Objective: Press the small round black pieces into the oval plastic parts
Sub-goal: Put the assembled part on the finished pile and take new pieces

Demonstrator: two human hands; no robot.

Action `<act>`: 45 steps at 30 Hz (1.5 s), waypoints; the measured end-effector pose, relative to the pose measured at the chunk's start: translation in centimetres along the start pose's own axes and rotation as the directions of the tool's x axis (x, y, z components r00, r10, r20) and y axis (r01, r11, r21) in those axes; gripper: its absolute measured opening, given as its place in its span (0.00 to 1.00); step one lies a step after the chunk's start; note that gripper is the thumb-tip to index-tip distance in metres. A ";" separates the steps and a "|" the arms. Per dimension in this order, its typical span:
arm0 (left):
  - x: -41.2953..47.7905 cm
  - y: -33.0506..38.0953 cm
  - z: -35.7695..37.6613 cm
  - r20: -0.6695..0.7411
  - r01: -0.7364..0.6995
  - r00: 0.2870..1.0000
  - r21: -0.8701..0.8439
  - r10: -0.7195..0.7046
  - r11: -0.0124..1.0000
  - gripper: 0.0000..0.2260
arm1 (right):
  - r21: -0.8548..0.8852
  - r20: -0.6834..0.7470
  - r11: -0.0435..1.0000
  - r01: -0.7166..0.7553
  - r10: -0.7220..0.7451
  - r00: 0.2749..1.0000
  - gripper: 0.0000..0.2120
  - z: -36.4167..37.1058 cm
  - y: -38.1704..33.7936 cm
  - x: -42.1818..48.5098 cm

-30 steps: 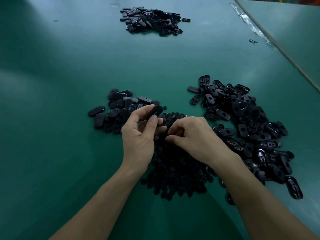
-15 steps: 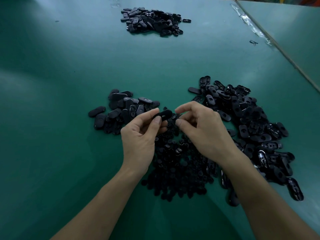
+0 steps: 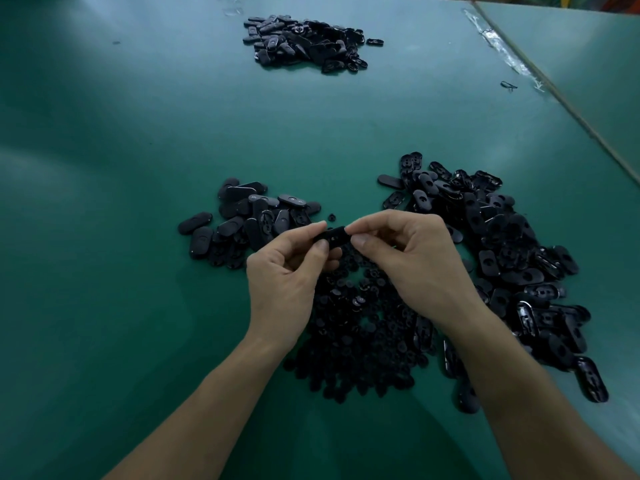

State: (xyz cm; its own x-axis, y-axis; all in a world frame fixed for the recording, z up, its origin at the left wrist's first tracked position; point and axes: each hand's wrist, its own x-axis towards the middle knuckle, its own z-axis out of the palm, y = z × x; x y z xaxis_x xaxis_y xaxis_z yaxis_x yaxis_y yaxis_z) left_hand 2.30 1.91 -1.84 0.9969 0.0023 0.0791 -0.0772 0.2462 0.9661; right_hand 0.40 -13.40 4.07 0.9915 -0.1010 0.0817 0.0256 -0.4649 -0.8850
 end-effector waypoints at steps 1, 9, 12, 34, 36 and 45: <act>0.0 0.1 0.0 0.009 -0.002 1.000 0.006 0.002 1.000 0.11 | -0.015 0.006 1.000 0.000 0.000 1.000 0.07 0.1 -0.1 0.0; -0.1 0.6 0.1 0.036 0.012 0.999 0.053 -0.014 0.999 0.11 | -0.137 -0.031 0.991 0.003 -0.007 0.999 0.07 1.3 -0.7 0.2; 0.0 0.6 0.0 0.045 -0.001 0.999 0.075 -0.003 0.997 0.11 | -0.156 -0.027 0.988 -0.003 -0.001 1.000 0.07 1.5 -0.8 0.1; -0.1 0.2 -0.2 0.077 -0.013 0.997 0.130 0.003 0.991 0.05 | -0.259 0.060 0.964 -0.056 0.074 0.995 0.12 1.4 -2.6 -0.5; -0.2 0.1 -0.2 0.078 -0.015 0.997 0.133 0.004 0.991 0.05 | -0.278 0.099 0.960 -0.038 0.068 0.993 0.12 1.1 -2.8 -0.5; -0.2 0.0 0.0 0.080 -0.010 0.997 0.115 0.000 0.993 0.08 | -0.241 0.037 0.970 0.007 0.002 0.999 0.10 0.1 -0.8 0.0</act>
State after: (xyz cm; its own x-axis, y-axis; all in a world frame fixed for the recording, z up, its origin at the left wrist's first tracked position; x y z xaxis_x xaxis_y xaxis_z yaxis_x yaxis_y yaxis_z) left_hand 2.13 1.93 -1.88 0.9922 -0.0752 0.0989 -0.0883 0.1330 0.9872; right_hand 0.42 -12.94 4.73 0.9956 -0.0697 0.0629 0.0007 -0.6641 -0.7477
